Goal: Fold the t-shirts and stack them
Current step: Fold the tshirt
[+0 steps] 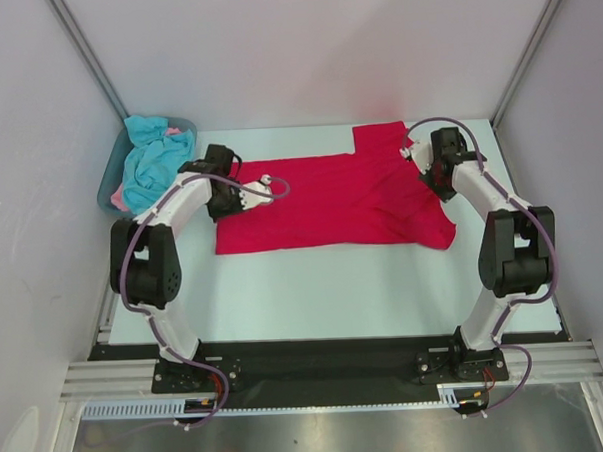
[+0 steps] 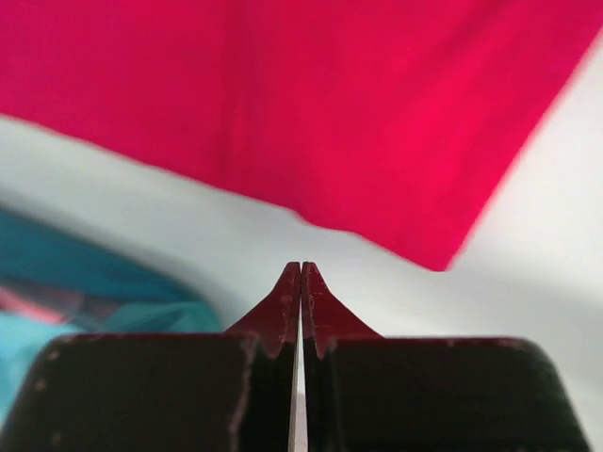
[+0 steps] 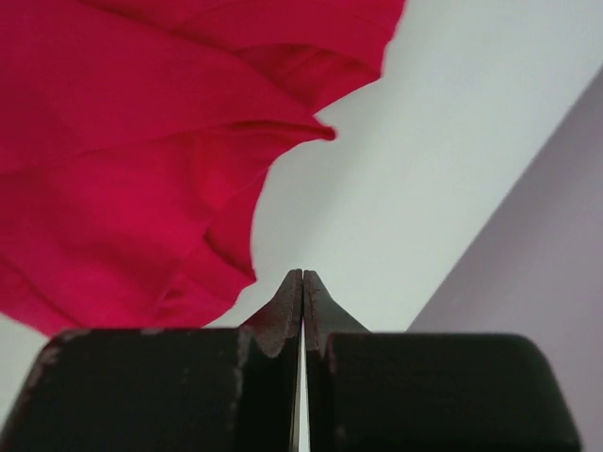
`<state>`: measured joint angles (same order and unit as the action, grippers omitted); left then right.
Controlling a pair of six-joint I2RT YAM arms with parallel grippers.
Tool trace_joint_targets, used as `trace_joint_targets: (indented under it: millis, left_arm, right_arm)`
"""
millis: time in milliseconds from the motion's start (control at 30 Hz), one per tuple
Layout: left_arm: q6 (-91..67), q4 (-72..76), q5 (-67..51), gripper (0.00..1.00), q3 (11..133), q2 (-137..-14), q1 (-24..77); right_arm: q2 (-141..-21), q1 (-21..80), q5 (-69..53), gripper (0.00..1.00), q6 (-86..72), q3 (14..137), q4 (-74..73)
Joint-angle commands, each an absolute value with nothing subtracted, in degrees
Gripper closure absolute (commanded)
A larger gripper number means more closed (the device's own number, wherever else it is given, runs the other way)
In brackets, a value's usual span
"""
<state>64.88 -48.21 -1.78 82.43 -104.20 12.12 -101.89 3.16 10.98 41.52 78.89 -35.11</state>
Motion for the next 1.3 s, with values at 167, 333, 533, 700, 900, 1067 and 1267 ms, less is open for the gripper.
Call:
trace_joint_targets:
  millis: [167,333,533,700,900,1067,1267]
  left_arm:
    - [64.4,-54.3,-9.6,1.00,82.0,-107.1,12.7]
    - [64.4,-55.5,-9.2,1.00,83.8,-110.8,13.3]
    - [65.4,-55.6,-8.6,0.82,86.1,-114.3,14.1]
    - [65.3,-55.5,-6.6,0.85,88.7,-117.2,14.7]
    - [66.0,-55.5,-4.9,0.99,89.0,-117.9,15.0]
    - [66.8,-55.9,-4.1,1.00,87.1,-117.9,15.4]
    - [67.6,-56.7,-3.6,1.00,85.4,-118.7,15.7]
  right_arm:
    - [-100.6,2.6,1.9,1.00,42.7,81.2,-52.0]
    - [-102.6,2.5,0.7,1.00,43.0,80.5,-54.7]
    - [-104.6,2.3,0.7,1.00,44.6,79.9,-57.3]
    - [-107.0,1.5,0.7,1.00,45.1,80.2,-57.1]
    - [-110.9,0.3,0.7,1.00,44.9,80.5,-56.2]
    - [-113.3,-1.8,0.7,1.00,44.5,81.2,-54.9]
    - [-115.0,-2.1,0.6,1.00,44.5,83.1,-54.4]
